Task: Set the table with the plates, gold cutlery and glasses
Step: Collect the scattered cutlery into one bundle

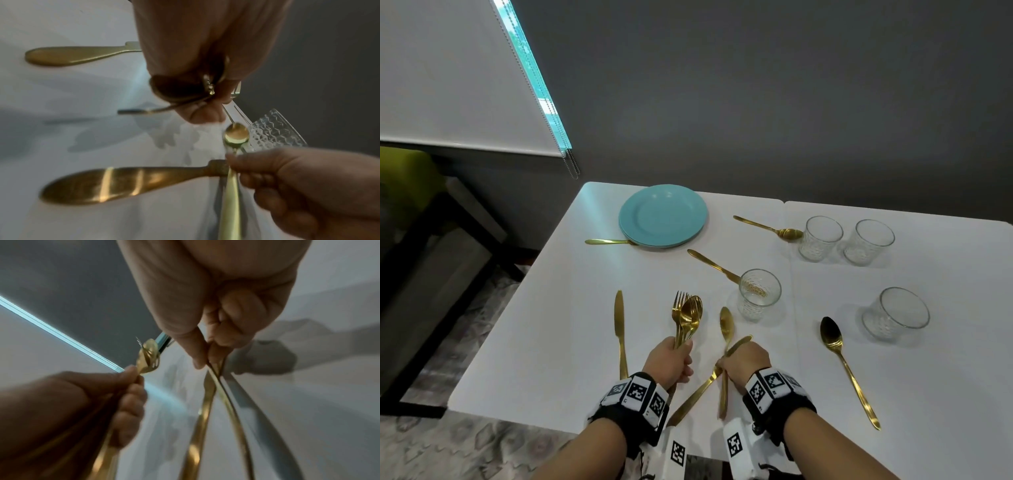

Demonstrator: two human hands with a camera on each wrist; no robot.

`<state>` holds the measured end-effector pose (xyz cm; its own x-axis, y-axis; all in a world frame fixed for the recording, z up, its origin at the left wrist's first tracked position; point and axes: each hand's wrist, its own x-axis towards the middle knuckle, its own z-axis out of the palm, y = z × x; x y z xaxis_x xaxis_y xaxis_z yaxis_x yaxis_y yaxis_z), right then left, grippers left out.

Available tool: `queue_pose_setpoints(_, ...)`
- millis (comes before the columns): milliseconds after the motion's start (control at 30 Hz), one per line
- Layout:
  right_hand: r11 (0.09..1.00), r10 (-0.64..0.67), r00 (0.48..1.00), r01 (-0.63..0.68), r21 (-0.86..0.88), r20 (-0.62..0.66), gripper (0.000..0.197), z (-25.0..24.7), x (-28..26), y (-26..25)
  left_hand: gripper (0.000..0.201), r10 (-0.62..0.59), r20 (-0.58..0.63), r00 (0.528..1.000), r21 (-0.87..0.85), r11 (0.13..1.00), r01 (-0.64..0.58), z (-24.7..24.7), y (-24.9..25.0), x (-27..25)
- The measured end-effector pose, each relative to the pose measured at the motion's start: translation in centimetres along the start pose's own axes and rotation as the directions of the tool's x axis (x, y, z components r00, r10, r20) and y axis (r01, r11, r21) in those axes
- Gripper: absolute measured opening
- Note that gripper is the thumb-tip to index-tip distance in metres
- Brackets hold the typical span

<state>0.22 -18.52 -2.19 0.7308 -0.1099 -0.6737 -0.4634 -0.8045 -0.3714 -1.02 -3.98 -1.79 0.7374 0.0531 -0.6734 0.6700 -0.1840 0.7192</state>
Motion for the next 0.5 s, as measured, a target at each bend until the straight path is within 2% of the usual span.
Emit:
queue_pose_setpoints(100, 0.967, -0.068, 0.995, 0.046, 0.25, 0.078, 0.03, -0.2, -0.5, -0.5, 0.018, -0.02, 0.051, 0.998, -0.114, 0.993, 0.026, 0.6, 0.1, 0.0)
queue_pose_setpoints(167, 0.931, -0.124, 0.988, 0.083, 0.354, 0.094, 0.032, -0.4, -1.3, -1.1, 0.03, 0.0, 0.028, 1.0, -0.037, 0.999, 0.001, 1.0, -0.2, 0.3)
queue_pose_setpoints(267, 0.927, -0.204, 0.976, 0.168, 0.334, 0.075, 0.027, -0.4, -1.6, -1.6, 0.04, 0.02, 0.0, 1.0, 0.042, 0.999, -0.02, 1.3, -0.5, 0.9)
queue_pose_setpoints(333, 0.927, -0.237, 0.967, 0.195, 0.321, 0.095, 0.024, -0.4, -1.6, -1.3, 0.031, 0.028, 0.033, 0.999, -0.023, 0.999, -0.027, 1.4, -0.2, 0.7)
queue_pose_setpoints(400, 0.918, -0.257, 0.961, 0.209, 0.336, 0.105, 0.026, -0.9, -2.1, -0.8, 0.024, 0.033, 0.077, 0.996, -0.008, 0.999, -0.033, 1.7, 0.2, 0.2)
queue_pose_setpoints(500, 0.931, -0.208, 0.977, 0.187, 0.312, 0.035, 0.027, -2.2, -2.4, 0.5, 0.017, 0.061, 0.071, 0.996, 0.031, 0.998, -0.063, 2.3, 0.7, -0.1)
